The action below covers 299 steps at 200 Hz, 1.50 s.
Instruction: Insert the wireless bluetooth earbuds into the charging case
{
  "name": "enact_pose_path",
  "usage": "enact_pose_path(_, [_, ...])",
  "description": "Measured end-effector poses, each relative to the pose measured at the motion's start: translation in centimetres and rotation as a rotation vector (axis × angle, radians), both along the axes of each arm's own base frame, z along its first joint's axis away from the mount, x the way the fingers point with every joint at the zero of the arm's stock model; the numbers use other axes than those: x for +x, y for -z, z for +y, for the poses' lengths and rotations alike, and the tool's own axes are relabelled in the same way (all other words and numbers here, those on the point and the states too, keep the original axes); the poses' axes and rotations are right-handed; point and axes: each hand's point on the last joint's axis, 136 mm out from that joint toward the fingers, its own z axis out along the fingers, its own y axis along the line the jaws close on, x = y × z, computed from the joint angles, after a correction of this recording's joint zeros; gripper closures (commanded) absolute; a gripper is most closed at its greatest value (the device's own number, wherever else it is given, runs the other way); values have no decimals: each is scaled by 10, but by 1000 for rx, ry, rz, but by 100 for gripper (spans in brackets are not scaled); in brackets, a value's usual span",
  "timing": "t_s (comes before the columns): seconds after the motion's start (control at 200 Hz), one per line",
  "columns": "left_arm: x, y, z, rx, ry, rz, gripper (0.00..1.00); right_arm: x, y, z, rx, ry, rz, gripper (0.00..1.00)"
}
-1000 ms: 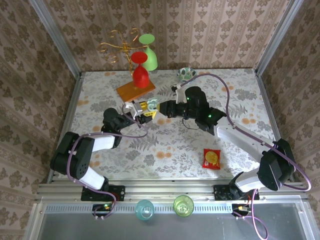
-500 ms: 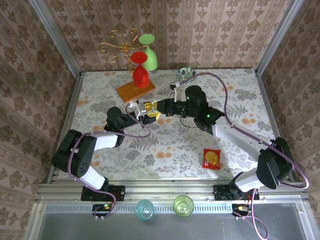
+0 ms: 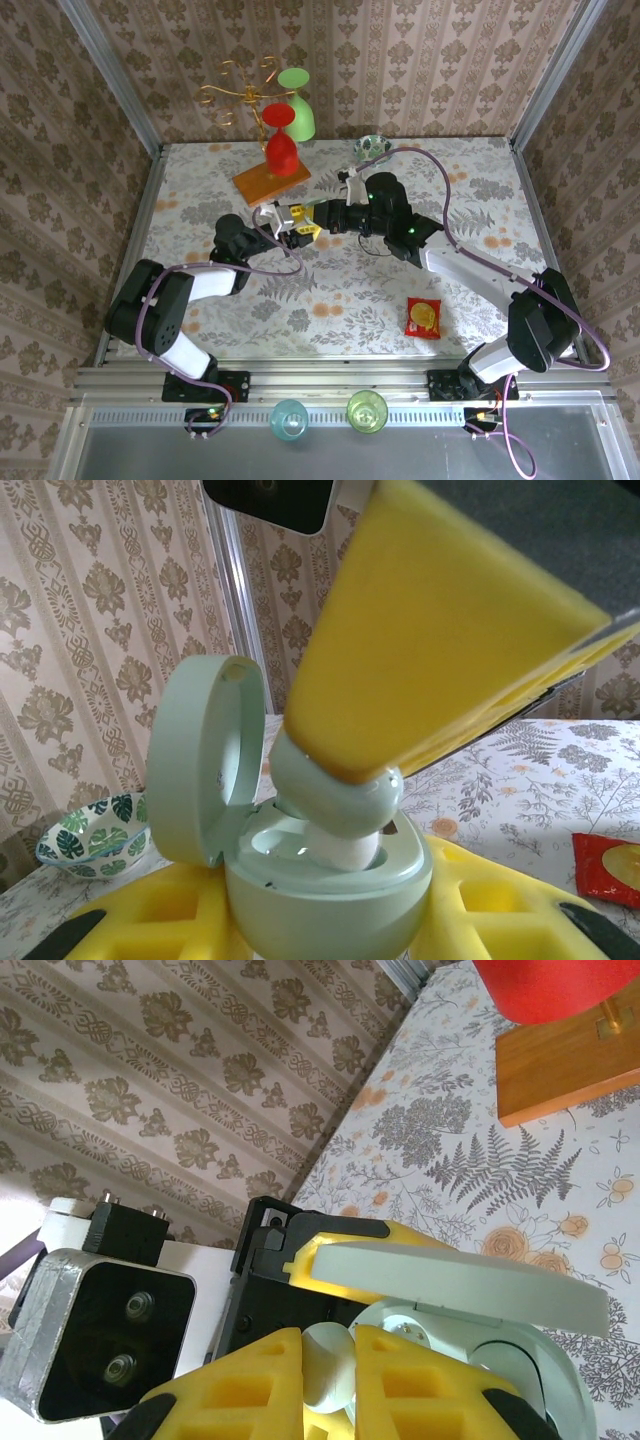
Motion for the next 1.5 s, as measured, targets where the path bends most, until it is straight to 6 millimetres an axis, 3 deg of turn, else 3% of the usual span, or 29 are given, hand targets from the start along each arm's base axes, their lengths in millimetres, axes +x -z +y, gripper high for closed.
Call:
enact_pose_path(0.235, [2, 0, 1, -1, -11, 2, 81, 2, 8, 0, -15, 9, 14, 84])
enact_pose_path(0.4, [2, 1, 1, 0, -12, 5, 81, 3, 8, 0, -16, 13, 14, 80])
enact_pose_path(0.53, [3, 2, 1, 5, -15, 15, 81, 5, 9, -2, -24, 26, 12, 69])
enact_pose_path(0.845, [4, 6, 0, 13, -17, 32, 81, 8, 14, -7, -59, 62, 27, 68])
enact_pose_path(0.945, [4, 6, 1, 12, -19, 32, 81, 8, 14, -8, -73, 62, 25, 63])
enact_pose_path(1.13, [5, 5, 1, 9, -25, 27, 81, 7, 9, -9, -93, 58, 4, 50])
enact_pose_path(1.27, [5, 2, 1, 3, -25, 16, 81, 5, 1, -15, -105, 69, -24, 45])
enact_pose_path(1.495, [5, 0, 2, 0, -29, -8, 81, -1, -33, -35, -77, 108, -121, 32])
